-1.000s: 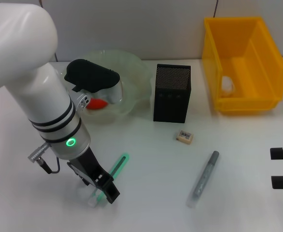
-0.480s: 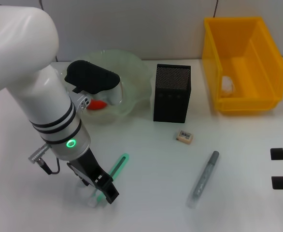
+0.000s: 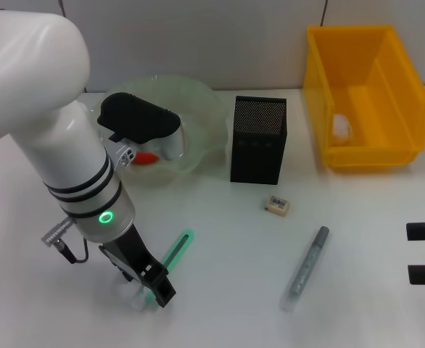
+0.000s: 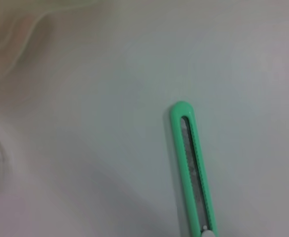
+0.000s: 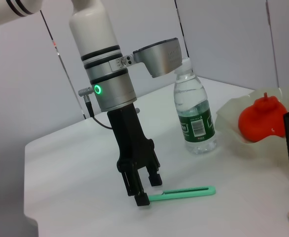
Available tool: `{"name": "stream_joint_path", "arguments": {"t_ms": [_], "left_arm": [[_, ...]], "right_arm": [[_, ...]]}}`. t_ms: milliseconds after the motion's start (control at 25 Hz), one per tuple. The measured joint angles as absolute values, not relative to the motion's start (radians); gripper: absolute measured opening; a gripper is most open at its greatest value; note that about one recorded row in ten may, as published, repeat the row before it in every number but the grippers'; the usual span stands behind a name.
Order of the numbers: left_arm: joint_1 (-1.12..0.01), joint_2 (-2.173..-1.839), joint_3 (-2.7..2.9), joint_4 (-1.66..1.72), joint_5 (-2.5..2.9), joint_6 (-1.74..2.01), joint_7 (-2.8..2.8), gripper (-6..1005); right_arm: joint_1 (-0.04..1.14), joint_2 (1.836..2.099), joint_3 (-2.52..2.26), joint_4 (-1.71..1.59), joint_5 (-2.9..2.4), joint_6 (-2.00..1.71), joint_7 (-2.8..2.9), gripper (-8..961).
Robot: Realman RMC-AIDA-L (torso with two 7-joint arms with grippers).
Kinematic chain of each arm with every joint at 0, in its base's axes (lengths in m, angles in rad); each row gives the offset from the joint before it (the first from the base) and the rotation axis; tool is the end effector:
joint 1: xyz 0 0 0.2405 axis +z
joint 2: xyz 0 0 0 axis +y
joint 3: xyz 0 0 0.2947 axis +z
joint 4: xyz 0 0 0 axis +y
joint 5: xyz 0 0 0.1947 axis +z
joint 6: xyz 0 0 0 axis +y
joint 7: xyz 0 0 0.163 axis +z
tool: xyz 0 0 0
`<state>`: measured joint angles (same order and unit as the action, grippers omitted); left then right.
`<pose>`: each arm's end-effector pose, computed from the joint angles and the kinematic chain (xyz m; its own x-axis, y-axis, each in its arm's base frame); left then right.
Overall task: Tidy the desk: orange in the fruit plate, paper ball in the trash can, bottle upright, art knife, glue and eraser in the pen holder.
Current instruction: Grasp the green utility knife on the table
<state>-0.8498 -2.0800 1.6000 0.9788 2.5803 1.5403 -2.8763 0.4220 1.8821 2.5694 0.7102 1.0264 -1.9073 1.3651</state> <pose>-0.2066 0.3656 -0.0912 0.5085 0.7632 -0.3987 0.6226 -0.6457 -0.4420 0.3290 0.2877 0.0589 0.8365 -0.3565 -0.4161 -0.4228 -0.9030 -0.0764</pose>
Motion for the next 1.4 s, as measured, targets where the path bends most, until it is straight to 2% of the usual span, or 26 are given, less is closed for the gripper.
{"name": "stream_joint_path", "arguments": {"t_ms": [320, 760, 1400], "left_arm": [[-0.853, -2.08, 1.602, 0.979, 2.584, 1.541, -2.874, 738], [-0.862, -2.08, 1.602, 0.979, 2.585, 1.547, -2.87, 571], [-0.86, -2.08, 1.659, 0.989, 2.585, 1.54, -2.869, 541]], "right_arm": [[0.424, 1.882, 2.569, 0.71, 1.026, -1.907, 1.365, 767], [0.433, 1.881, 2.569, 0.71, 1.026, -1.905, 1.365, 767], [0.436, 1.881, 2.569, 0.71, 1.017, -1.905, 1.364, 767]]}}
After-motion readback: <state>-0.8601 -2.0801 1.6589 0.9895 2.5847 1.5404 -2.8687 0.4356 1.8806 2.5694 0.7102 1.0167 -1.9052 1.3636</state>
